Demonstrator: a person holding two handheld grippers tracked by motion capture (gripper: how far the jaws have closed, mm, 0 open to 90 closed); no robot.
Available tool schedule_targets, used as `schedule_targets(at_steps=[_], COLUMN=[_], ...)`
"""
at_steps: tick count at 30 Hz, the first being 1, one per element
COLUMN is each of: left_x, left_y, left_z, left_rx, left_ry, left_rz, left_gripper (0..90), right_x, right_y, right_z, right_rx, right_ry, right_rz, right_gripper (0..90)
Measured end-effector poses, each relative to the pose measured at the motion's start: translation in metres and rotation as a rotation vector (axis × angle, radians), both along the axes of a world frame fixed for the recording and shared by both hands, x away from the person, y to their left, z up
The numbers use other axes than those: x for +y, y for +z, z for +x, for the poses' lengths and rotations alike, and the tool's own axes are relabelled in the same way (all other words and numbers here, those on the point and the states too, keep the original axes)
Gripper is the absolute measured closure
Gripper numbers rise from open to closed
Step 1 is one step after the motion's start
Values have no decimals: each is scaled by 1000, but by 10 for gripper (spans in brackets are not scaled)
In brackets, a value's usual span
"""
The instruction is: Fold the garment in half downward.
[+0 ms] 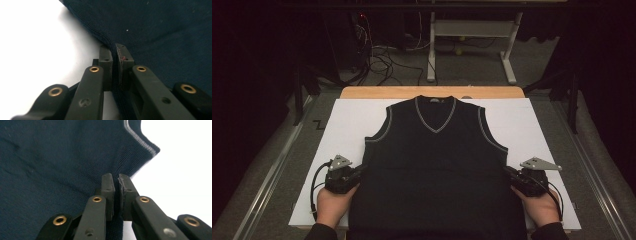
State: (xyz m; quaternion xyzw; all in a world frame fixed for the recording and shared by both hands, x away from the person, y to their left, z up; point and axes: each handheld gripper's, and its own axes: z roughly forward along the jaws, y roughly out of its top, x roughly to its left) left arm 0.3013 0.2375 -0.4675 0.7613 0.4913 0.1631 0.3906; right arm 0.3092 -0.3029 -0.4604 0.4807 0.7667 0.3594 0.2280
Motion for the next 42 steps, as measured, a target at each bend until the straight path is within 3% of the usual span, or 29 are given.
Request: schedule_targets(at_steps=[6,16,21,32,42], left_x=[4,11,14,11,15], left_y=[6,10,11,11,7], left_z=[-5,-13,-22,-58,-66], left_rx=[-27,-37,-23,-3,32], left_ry=[-8,-25,-40,-116,-127], left_rz=[-23,-51,-57,-17,-3], left_gripper=[804,804,803,803,801], right_x=[-4,-11,-14,-23,-25], right_y=[7,12,15,14,10], right_z=[-5,-16,-25,-51,-71], right_rx=[-46,-85,-101,-82,-69], right_ry=[-9,-10,-7,22,60], right_rz=[25,30,27,24,-2], right_gripper=[847,847,847,847,846])
